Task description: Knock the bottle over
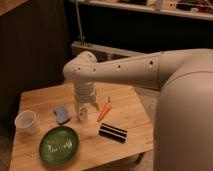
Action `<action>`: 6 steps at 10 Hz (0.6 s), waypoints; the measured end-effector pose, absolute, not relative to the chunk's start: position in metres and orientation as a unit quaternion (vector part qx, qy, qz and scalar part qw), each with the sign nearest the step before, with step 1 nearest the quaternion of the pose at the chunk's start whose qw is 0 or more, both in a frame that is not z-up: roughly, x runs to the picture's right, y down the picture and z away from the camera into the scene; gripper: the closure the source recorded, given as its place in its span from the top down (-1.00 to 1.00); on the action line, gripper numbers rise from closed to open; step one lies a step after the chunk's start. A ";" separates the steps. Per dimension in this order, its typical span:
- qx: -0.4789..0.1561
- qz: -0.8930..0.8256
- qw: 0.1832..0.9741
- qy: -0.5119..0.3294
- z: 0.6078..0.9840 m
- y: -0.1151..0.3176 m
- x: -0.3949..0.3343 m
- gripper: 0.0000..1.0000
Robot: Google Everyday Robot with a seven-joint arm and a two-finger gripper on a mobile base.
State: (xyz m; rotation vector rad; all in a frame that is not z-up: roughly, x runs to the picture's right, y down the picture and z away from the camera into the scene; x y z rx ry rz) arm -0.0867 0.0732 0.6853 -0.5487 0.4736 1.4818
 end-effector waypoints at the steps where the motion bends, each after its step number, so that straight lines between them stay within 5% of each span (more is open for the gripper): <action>1: -0.237 0.660 0.684 0.202 0.668 0.061 -0.089 0.30; 6: -0.214 0.652 0.707 0.168 0.580 -0.013 -0.129 0.30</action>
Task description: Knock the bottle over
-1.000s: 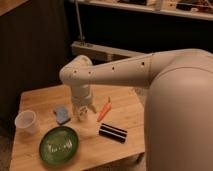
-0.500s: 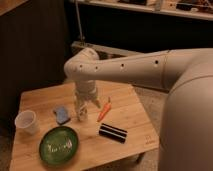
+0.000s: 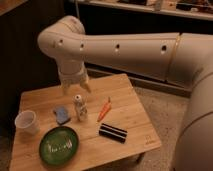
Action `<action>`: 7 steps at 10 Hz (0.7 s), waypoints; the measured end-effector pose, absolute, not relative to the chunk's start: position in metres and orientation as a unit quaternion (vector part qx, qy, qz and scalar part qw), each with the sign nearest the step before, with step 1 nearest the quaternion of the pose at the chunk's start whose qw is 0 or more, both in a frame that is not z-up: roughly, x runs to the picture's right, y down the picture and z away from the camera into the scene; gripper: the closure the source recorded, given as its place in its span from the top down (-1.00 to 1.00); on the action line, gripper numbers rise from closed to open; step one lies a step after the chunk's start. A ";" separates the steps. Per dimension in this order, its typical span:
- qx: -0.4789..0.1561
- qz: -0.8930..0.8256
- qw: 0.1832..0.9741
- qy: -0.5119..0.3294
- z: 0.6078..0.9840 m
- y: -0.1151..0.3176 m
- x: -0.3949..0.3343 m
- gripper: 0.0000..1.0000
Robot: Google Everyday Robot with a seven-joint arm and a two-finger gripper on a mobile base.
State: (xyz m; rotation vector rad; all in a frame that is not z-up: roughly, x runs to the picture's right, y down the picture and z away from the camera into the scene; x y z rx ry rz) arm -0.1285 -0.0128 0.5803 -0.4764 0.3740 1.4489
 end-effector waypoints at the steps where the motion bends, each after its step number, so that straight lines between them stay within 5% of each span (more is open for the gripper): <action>1: -0.212 0.653 0.709 0.163 0.575 -0.036 -0.136 0.22; 3: -0.211 0.651 0.713 0.152 0.588 -0.074 -0.142 -0.17; 7: -0.227 0.644 0.718 0.134 0.674 -0.124 -0.138 -0.94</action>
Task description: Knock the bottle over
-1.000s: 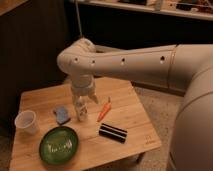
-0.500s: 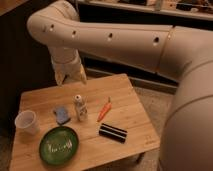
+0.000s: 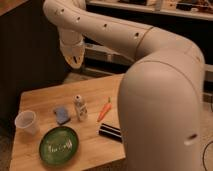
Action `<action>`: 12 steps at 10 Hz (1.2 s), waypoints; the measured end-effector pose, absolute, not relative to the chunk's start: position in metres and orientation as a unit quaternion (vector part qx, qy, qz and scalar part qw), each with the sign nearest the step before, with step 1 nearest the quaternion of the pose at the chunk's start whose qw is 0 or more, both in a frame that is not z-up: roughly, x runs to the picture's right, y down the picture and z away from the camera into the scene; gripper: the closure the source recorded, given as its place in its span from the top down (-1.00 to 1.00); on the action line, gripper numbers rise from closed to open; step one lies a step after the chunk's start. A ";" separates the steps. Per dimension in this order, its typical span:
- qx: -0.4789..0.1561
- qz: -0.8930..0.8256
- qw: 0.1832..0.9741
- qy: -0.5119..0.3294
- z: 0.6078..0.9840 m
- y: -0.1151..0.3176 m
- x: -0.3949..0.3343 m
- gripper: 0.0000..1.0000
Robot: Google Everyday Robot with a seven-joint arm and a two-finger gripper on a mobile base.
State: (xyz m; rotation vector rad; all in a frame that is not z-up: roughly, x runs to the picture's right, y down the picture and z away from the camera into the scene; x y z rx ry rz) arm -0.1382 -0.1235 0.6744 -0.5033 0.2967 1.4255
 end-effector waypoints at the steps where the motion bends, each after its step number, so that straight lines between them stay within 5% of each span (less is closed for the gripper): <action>1: -0.232 0.641 0.720 0.129 0.702 -0.122 -0.142 -1.00; 7: -0.260 0.622 0.727 0.128 0.839 -0.051 -0.158 -1.00; 12: -0.291 0.610 0.723 0.142 0.845 0.004 -0.154 -1.00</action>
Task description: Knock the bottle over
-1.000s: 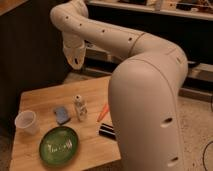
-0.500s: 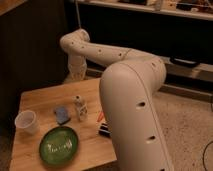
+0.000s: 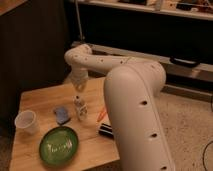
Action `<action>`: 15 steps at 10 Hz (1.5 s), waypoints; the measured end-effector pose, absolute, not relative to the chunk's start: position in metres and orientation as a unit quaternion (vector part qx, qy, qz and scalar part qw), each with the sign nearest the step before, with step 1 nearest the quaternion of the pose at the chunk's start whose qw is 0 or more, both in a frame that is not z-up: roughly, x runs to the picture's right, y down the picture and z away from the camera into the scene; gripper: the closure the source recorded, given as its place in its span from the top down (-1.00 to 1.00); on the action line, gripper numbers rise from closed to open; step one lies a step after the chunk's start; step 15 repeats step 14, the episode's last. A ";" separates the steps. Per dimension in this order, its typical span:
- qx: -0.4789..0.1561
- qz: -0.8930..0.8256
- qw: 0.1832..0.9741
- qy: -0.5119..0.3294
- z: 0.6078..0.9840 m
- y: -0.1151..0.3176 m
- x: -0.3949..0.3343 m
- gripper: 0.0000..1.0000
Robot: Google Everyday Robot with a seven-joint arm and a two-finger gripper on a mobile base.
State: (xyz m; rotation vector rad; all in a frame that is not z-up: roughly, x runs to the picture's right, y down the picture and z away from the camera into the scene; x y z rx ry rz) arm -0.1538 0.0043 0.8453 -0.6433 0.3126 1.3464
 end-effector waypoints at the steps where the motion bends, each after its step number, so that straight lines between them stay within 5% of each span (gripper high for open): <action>1: -0.298 0.607 0.722 0.144 0.831 0.021 -0.153 -1.00; 7: -0.286 0.615 0.717 0.164 0.763 0.089 -0.105 -0.95; 9: -0.285 0.657 0.680 0.156 0.763 0.088 -0.101 -0.62; 15: -0.288 0.662 0.674 0.154 0.763 0.088 -0.102 -0.57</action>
